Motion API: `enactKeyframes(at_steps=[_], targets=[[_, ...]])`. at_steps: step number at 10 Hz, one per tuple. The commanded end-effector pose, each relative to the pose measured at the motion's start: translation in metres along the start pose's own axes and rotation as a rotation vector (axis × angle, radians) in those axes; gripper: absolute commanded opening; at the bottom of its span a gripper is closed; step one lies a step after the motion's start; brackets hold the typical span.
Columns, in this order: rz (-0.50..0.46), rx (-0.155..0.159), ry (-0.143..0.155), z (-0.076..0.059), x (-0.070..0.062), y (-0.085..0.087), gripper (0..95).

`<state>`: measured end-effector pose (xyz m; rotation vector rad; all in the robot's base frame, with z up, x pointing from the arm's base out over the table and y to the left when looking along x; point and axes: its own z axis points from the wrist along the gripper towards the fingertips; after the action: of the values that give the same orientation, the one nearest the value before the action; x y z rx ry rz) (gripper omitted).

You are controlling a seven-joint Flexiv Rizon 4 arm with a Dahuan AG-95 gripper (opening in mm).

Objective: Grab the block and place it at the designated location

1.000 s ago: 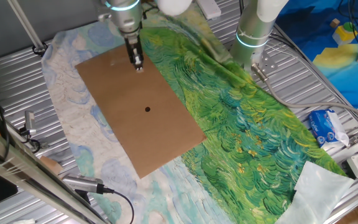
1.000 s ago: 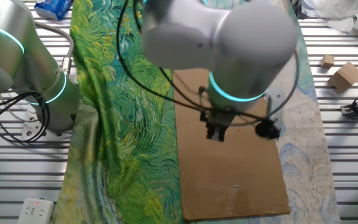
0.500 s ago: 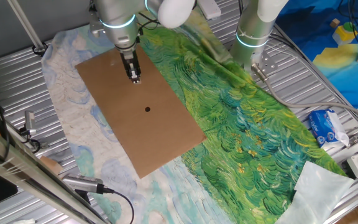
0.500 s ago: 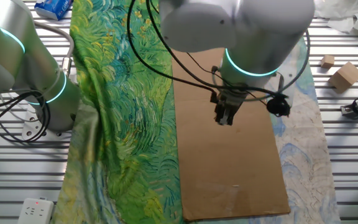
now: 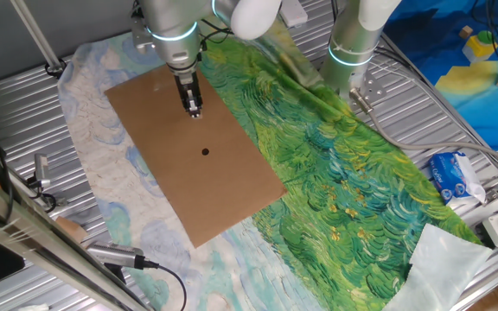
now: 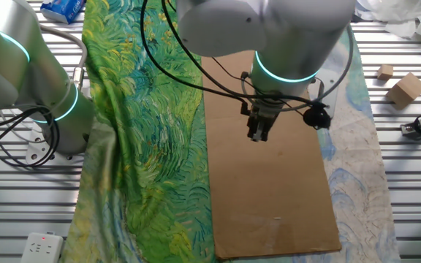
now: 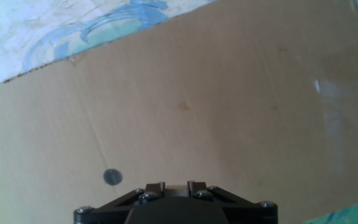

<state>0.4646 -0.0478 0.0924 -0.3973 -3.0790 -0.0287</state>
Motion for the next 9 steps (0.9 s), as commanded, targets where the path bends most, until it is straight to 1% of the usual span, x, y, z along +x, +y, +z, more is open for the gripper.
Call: enactKeyframes(at_steps=[1, 7, 8, 9], targets=[[0.000, 0.001, 0.001, 0.0013, 0.0005, -0.0007, 0.0], [0.000, 0.000, 0.002, 0.0018, 0.0005, -0.0007, 0.0], [0.001, 0.008, 0.001, 0.0018, 0.0005, -0.0007, 0.0], [0.001, 0.006, -0.002, 0.0018, 0.0005, -0.0007, 0.0]])
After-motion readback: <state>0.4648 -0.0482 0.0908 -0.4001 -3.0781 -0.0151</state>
